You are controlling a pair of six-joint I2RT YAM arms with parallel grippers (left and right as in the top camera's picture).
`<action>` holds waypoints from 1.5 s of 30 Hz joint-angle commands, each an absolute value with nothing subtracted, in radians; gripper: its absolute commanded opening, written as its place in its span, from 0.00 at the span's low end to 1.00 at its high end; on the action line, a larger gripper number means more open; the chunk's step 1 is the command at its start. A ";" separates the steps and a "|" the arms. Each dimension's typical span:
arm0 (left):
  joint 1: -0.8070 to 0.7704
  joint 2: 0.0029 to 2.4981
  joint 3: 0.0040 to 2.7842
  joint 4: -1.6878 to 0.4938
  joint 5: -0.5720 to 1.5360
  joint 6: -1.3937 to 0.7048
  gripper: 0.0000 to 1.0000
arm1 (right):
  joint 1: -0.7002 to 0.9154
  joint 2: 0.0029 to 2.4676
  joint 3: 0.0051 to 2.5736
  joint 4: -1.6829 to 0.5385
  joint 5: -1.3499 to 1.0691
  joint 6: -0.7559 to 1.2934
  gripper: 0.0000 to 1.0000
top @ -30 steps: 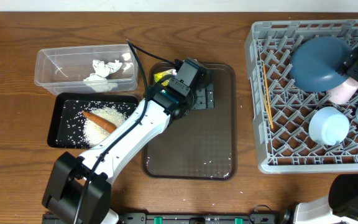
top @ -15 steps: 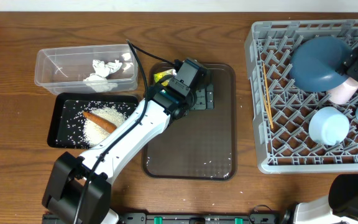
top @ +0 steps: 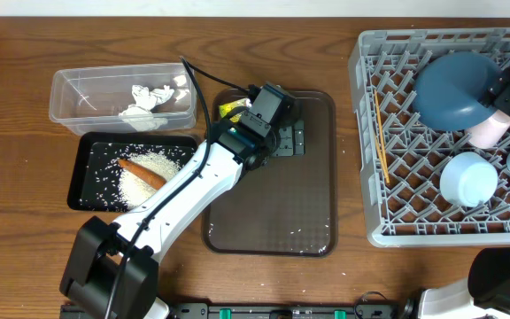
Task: Sort waste into correct bins and load items into the dishwasher rack
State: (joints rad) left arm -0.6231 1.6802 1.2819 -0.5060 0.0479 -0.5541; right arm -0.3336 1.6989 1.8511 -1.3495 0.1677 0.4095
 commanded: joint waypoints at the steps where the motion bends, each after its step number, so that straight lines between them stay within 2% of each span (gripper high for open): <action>1: -0.624 1.680 1.272 -0.510 0.032 -0.563 0.91 | -0.340 1.708 1.849 -1.351 0.168 0.414 0.99; 45: -0.624 1.680 1.272 -0.510 0.033 -0.586 0.91 | -0.340 1.708 1.849 -1.351 0.168 0.414 0.99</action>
